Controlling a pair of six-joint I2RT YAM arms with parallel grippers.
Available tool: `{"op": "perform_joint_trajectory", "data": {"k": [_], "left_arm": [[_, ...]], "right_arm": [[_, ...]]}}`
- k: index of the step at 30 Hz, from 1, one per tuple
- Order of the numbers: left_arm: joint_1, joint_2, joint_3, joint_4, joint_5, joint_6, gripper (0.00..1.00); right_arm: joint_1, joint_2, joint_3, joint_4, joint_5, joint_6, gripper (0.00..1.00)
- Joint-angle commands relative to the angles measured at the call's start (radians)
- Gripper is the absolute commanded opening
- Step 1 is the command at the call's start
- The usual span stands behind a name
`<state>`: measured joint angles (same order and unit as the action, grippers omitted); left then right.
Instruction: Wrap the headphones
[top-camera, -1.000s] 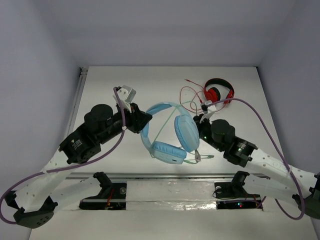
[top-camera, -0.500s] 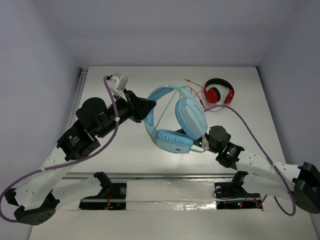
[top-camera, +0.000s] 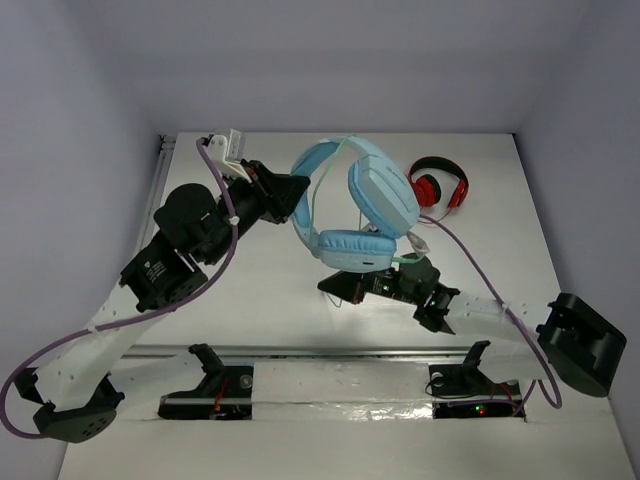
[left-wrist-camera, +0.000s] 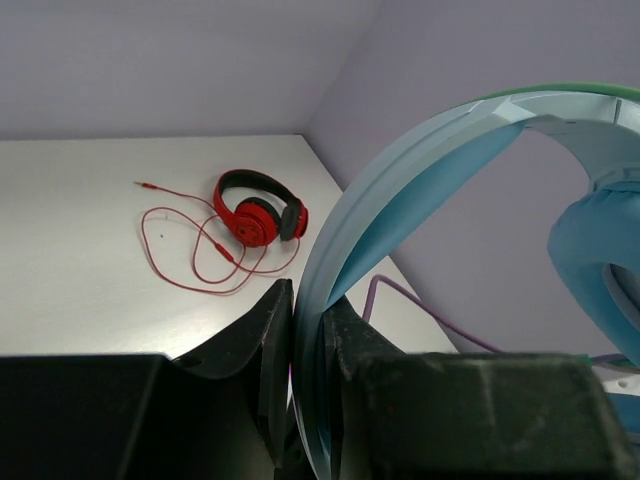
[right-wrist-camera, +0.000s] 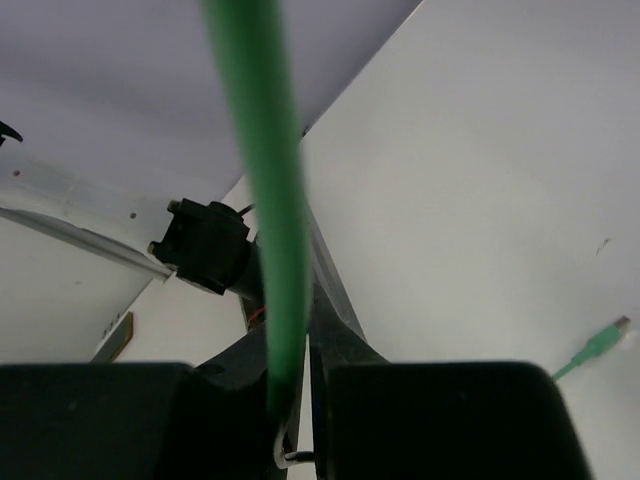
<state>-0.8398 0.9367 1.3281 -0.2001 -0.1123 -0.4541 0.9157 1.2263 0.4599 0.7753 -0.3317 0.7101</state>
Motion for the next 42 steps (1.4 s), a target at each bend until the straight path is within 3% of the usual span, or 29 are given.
{"op": "perform_joint_trajectory", "data": {"k": [1, 11, 19, 24, 29, 32, 38, 42], "left_arm": [[0.005, -0.003, 0.074, 0.168, -0.076, -0.049, 0.0], [0.005, 0.007, 0.075, 0.261, -0.277, -0.009, 0.0], [0.005, 0.121, 0.2, 0.107, -0.426, 0.123, 0.0], [0.005, 0.209, 0.304, -0.129, -0.353, 0.164, 0.0], [0.018, 0.212, 0.312, -0.322, -0.149, 0.154, 0.0], [0.018, 0.172, 0.258, -0.398, -0.075, 0.143, 0.0], [0.027, 0.071, 0.117, -0.511, 0.046, 0.126, 0.0], [0.027, 0.057, 0.086, -0.617, 0.013, 0.127, 0.0]], "right_arm": [[-0.005, 0.007, -0.017, 0.116, -0.032, 0.04, 0.09], [0.072, -0.002, -0.013, 0.005, 0.036, 0.029, 0.02], [0.134, -0.004, -0.015, -0.016, 0.088, 0.026, 0.0], [0.134, -0.037, -0.036, -0.066, 0.166, 0.005, 0.0], [0.134, -0.082, 0.022, -0.263, 0.452, -0.06, 0.0], [0.098, -0.097, 0.048, -0.34, 0.562, -0.061, 0.0], [-0.035, -0.122, 0.06, -0.412, 0.608, -0.023, 0.0], [-0.089, -0.172, 0.115, -0.49, 0.683, -0.055, 0.0]]}}
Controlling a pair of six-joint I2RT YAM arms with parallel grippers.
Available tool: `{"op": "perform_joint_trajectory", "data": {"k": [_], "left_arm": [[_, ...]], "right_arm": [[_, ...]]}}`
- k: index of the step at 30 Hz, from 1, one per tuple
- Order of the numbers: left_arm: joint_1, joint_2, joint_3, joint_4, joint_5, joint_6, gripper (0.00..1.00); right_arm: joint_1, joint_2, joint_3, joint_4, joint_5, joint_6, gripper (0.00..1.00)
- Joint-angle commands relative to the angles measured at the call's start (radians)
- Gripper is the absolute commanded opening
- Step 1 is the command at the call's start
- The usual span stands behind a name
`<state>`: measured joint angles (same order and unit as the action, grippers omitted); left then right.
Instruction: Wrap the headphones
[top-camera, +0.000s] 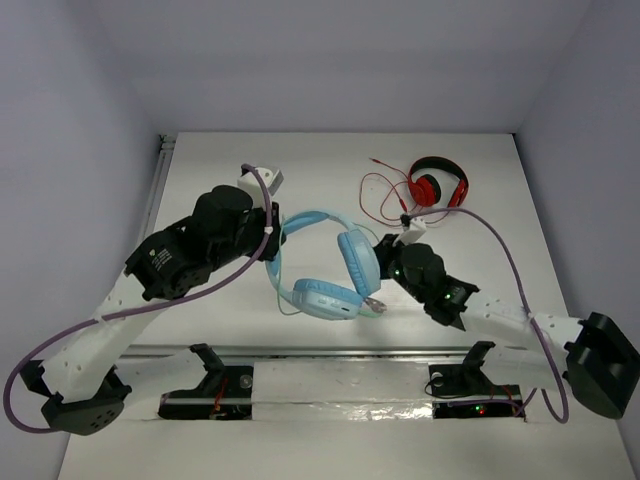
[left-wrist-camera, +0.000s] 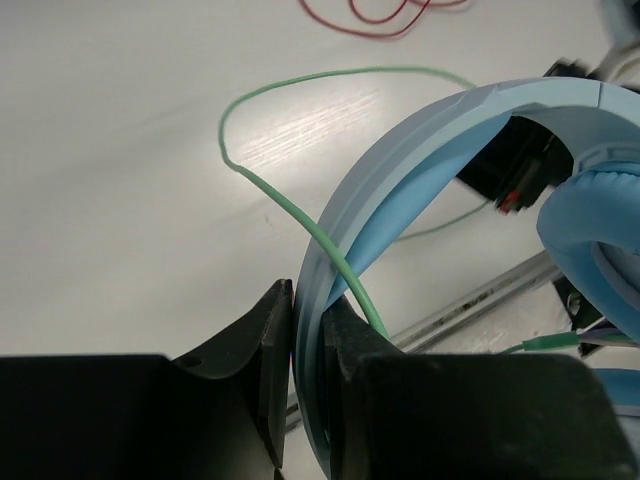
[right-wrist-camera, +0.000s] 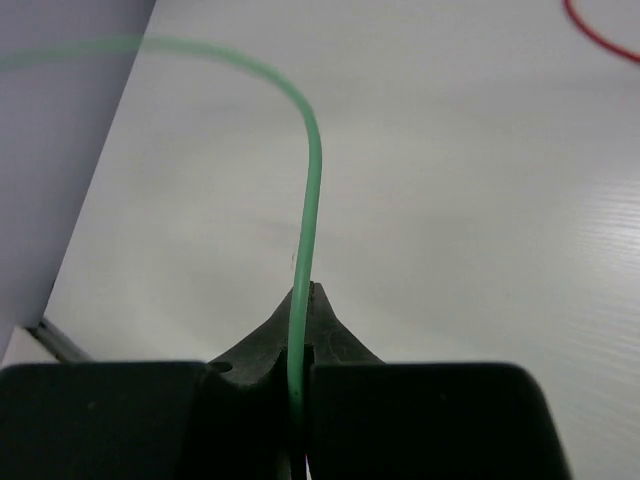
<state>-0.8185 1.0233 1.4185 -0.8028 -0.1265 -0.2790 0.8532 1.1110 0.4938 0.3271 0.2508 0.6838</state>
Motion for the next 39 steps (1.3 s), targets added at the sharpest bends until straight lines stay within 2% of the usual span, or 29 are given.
{"op": "perform_joint_trajectory", "data": {"k": [1, 7, 11, 14, 17, 25, 29, 33, 37, 39], "left_arm": [[0.005, -0.034, -0.007, -0.031, 0.022, -0.046, 0.0], [0.005, -0.063, -0.049, -0.088, -0.001, -0.035, 0.0], [0.005, -0.104, -0.154, 0.02, 0.046, -0.045, 0.0], [0.016, -0.111, -0.179, 0.057, 0.106, -0.034, 0.0], [0.036, -0.104, -0.188, 0.063, 0.087, -0.017, 0.0], [0.214, -0.111, -0.153, 0.097, 0.12, 0.055, 0.0], [0.337, -0.107, -0.179, 0.138, 0.288, 0.106, 0.0], [0.39, -0.117, -0.155, 0.191, 0.278, 0.09, 0.0], [0.435, -0.105, -0.155, 0.264, 0.421, 0.066, 0.0], [0.462, -0.098, -0.142, 0.302, 0.43, 0.044, 0.0]], "right_arm": [[-0.035, -0.069, 0.092, -0.049, 0.116, -0.035, 0.0], [-0.141, -0.186, 0.175, -0.157, 0.154, -0.112, 0.0], [-0.252, -0.264, 0.21, -0.204, 0.108, -0.142, 0.0], [-0.261, -0.278, 0.238, -0.258, 0.114, -0.167, 0.0], [-0.279, -0.295, 0.249, -0.284, 0.134, -0.181, 0.0], [-0.312, -0.382, 0.264, -0.384, 0.162, -0.205, 0.0], [-0.312, -0.401, 0.256, -0.418, 0.163, -0.19, 0.0], [-0.312, -0.378, 0.203, -0.419, 0.127, -0.152, 0.0], [-0.312, -0.332, 0.149, -0.361, -0.022, -0.11, 0.0], [-0.312, -0.28, 0.121, -0.339, -0.1, -0.096, 0.0]]}}
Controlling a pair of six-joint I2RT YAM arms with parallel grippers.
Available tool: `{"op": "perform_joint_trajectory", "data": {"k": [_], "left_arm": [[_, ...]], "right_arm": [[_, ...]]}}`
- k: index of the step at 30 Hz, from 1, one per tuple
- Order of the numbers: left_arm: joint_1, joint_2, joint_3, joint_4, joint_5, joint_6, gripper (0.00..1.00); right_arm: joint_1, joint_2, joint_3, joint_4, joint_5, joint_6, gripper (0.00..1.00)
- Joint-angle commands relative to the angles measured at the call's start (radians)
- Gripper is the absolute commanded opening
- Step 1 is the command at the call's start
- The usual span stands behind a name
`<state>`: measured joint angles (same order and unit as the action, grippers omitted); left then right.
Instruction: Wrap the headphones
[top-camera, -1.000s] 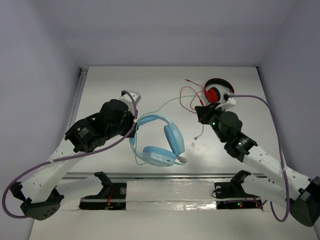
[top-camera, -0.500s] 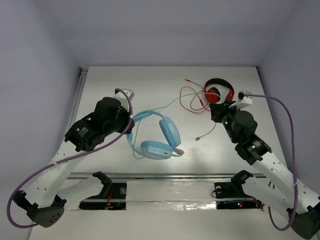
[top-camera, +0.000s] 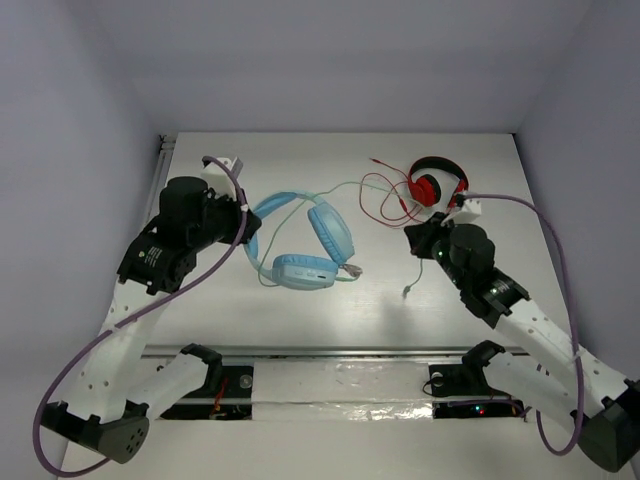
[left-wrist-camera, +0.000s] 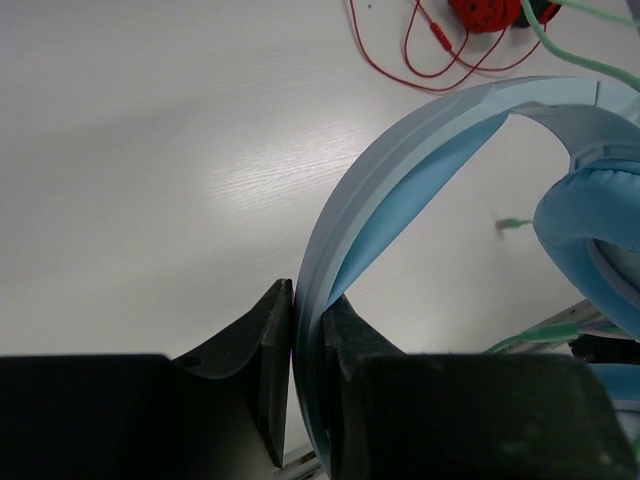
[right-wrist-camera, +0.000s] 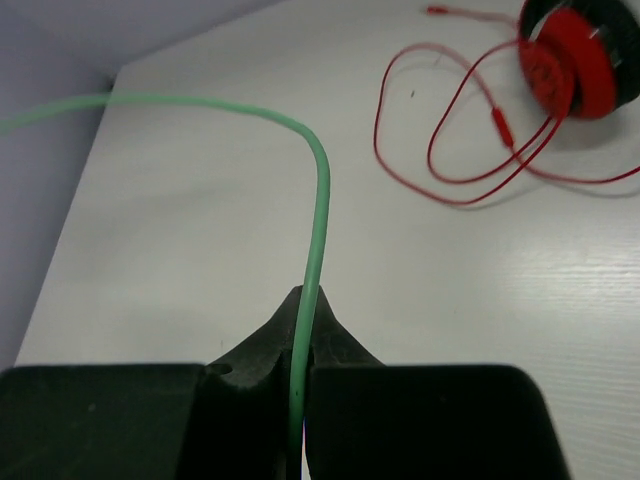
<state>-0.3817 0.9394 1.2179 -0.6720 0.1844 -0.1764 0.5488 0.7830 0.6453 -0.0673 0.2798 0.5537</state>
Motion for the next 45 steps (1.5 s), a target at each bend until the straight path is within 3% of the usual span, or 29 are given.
{"op": "perform_joint_trajectory", "data": {"k": [1, 14, 26, 39, 45], "left_arm": [[0.035, -0.008, 0.069, 0.179, 0.11, -0.064, 0.0], [0.064, 0.09, 0.229, 0.324, 0.155, -0.182, 0.0], [0.073, 0.147, 0.316, 0.382, 0.067, -0.224, 0.0], [0.073, 0.128, 0.097, 0.65, 0.047, -0.446, 0.0], [0.073, 0.116, -0.004, 0.759, -0.06, -0.535, 0.0]], "right_arm": [[-0.007, 0.056, -0.042, 0.082, -0.142, 0.041, 0.0], [-0.007, 0.177, -0.187, 0.29, -0.405, 0.13, 0.0], [0.178, 0.344, -0.167, 0.396, -0.38, 0.169, 0.0], [0.315, 0.484, -0.053, 0.419, -0.318, 0.189, 0.0], [0.398, 0.545, 0.013, 0.408, -0.301, 0.19, 0.0]]}}
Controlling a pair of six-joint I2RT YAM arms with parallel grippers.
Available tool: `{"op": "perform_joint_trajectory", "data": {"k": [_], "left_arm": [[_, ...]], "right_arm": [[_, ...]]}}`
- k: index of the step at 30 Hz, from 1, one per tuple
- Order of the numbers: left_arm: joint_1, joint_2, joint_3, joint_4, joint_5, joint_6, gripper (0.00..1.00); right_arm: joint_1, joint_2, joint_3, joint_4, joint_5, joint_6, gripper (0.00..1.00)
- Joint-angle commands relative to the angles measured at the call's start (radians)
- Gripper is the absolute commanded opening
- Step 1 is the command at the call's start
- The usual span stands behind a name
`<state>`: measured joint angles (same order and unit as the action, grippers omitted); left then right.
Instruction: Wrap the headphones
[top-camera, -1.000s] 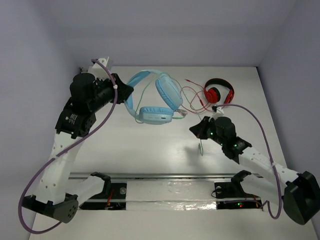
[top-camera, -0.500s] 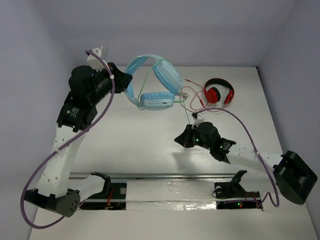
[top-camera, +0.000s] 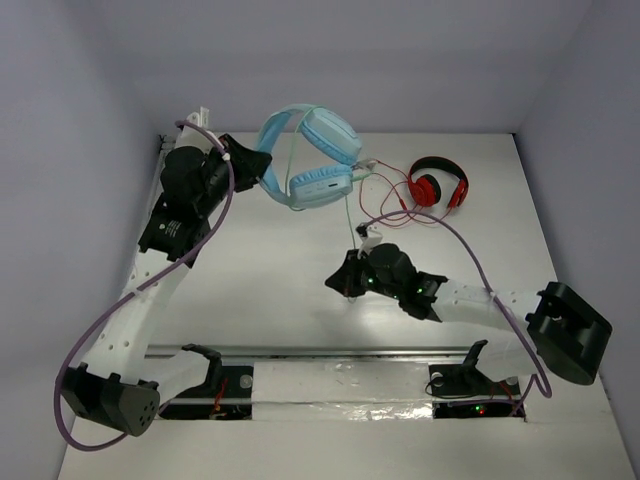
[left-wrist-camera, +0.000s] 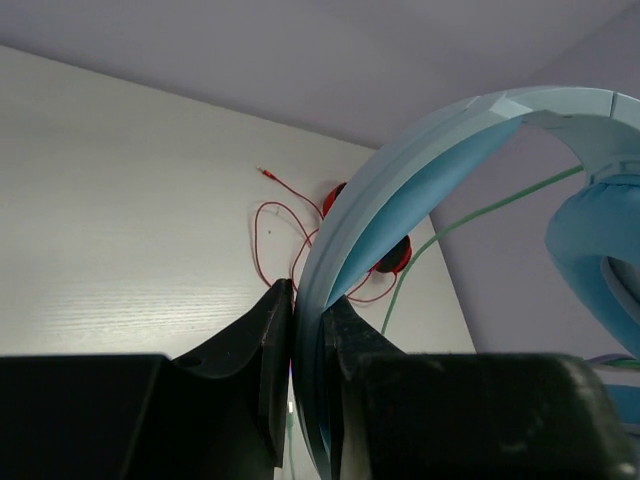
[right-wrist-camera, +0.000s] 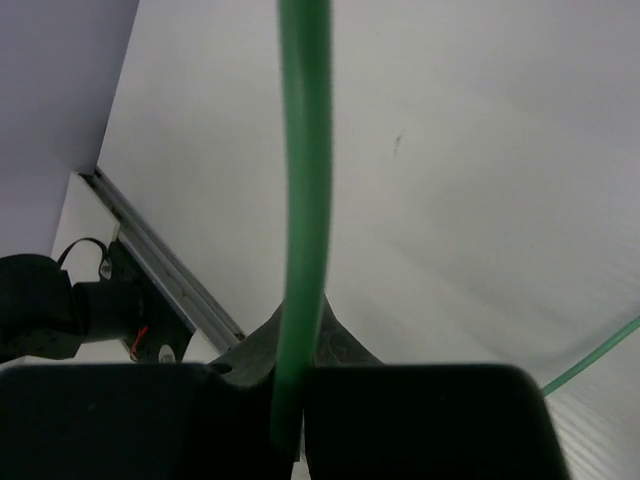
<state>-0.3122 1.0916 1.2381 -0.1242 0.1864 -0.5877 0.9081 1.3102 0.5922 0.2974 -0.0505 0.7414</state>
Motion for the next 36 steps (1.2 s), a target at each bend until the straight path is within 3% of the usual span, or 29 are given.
{"op": "perform_joint_trajectory", "data": {"k": [1, 12, 23, 29, 36], "left_arm": [[0.004, -0.038, -0.038, 0.224, -0.077, -0.13, 0.0], [0.004, -0.084, -0.17, 0.311, -0.385, -0.135, 0.0], [-0.025, -0.105, -0.298, 0.336, -0.554, -0.097, 0.0], [-0.125, -0.093, -0.354, 0.336, -0.636, -0.077, 0.0], [-0.345, -0.05, -0.385, 0.21, -0.93, -0.007, 0.0]], "right_arm": [[0.052, 0.035, 0.073, 0.039, 0.037, 0.003, 0.0], [0.245, 0.08, 0.147, -0.029, 0.109, 0.018, 0.0], [0.417, 0.119, 0.29, -0.184, 0.17, 0.004, 0.0], [0.451, 0.17, 0.368, -0.236, 0.152, -0.017, 0.0], [0.506, 0.109, 0.466, -0.43, 0.133, -0.065, 0.0]]}}
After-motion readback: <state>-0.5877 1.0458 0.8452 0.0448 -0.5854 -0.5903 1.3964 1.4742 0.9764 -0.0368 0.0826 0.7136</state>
